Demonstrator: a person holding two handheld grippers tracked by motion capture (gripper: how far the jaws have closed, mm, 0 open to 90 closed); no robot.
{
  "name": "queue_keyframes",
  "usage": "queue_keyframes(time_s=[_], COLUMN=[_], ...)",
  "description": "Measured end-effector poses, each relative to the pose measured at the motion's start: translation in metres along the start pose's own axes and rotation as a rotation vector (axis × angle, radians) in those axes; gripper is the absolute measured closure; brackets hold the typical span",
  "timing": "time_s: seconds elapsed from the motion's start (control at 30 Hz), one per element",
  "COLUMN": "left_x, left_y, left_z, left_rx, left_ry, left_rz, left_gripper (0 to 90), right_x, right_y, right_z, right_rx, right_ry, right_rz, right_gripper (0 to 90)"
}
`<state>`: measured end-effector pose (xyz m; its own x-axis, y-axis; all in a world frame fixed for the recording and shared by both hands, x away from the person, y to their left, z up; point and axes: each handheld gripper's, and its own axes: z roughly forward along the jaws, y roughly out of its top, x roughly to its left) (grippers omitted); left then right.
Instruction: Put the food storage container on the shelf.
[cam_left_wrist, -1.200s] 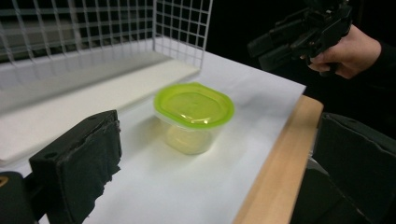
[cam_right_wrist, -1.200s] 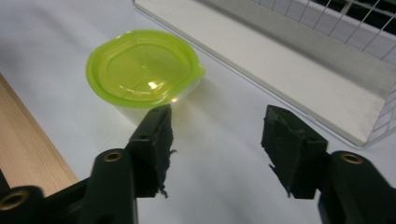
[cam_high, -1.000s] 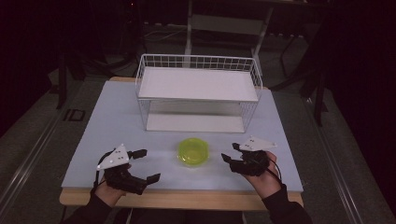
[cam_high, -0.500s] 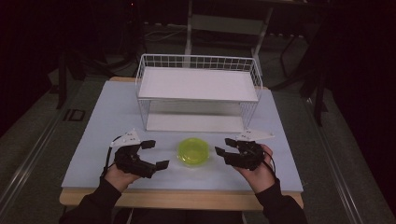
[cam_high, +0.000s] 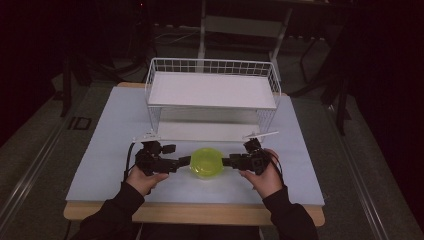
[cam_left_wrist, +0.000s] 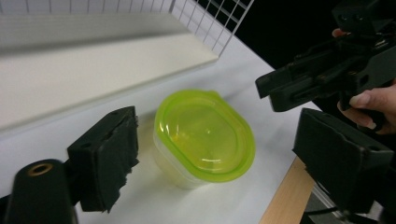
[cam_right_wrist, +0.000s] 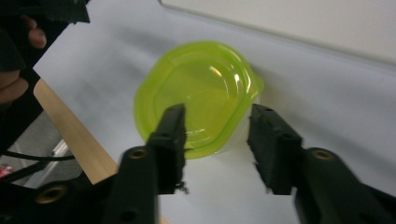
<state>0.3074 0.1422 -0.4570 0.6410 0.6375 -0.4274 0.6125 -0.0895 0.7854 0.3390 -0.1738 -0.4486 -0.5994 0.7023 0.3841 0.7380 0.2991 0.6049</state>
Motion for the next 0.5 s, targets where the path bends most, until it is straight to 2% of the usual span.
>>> queue_keyframes(time_s=[0.03,0.07,0.1,0.13,0.17,0.27,0.3,0.37,0.47,0.5], left_x=[0.0,0.0,0.002,0.003,0.005,0.006,0.011,0.012,0.013,0.016], left_y=[0.0,0.0,-0.003,-0.003,-0.005,-0.006,-0.01,-0.012,-0.013,-0.015], left_z=[0.0,0.0,0.006,0.008,0.012,0.014,0.023,0.027,0.03,0.036], left_rx=[0.0,0.0,0.038,0.047,0.068,0.073,0.103,0.118,0.121,0.135], left_ry=[0.0,0.0,0.014,0.011,0.025,0.025,0.031,0.035,0.038,0.042], left_rz=[0.0,0.0,-0.039,-0.049,-0.068,-0.079,-0.116,-0.133,-0.143,-0.176], left_gripper=[15.9,15.9,20.7,21.2,21.4,22.8,26.5,34.3,37.5,38.8], right_x=[0.0,-0.002,-0.004,-0.005,-0.006,-0.009,-0.013,-0.016,-0.019,-0.021], right_y=[0.0,0.0,0.0,-0.001,-0.001,-0.001,-0.001,0.0,0.0,0.0], right_z=[0.0,0.003,0.008,0.01,0.011,0.014,0.017,0.018,0.02,0.023], right_rx=[0.0,0.005,0.025,0.026,0.026,0.03,0.035,0.037,0.041,0.042], right_ry=[0.0,0.013,-0.003,-0.019,-0.019,-0.025,-0.001,0.003,0.01,0.023], right_rz=[0.0,0.028,0.041,0.042,0.047,0.06,0.096,0.114,0.134,0.152], right_gripper=[58.4,58.4,57.5,57.4,57.0,57.2,58.3,59.0,59.0,59.9])
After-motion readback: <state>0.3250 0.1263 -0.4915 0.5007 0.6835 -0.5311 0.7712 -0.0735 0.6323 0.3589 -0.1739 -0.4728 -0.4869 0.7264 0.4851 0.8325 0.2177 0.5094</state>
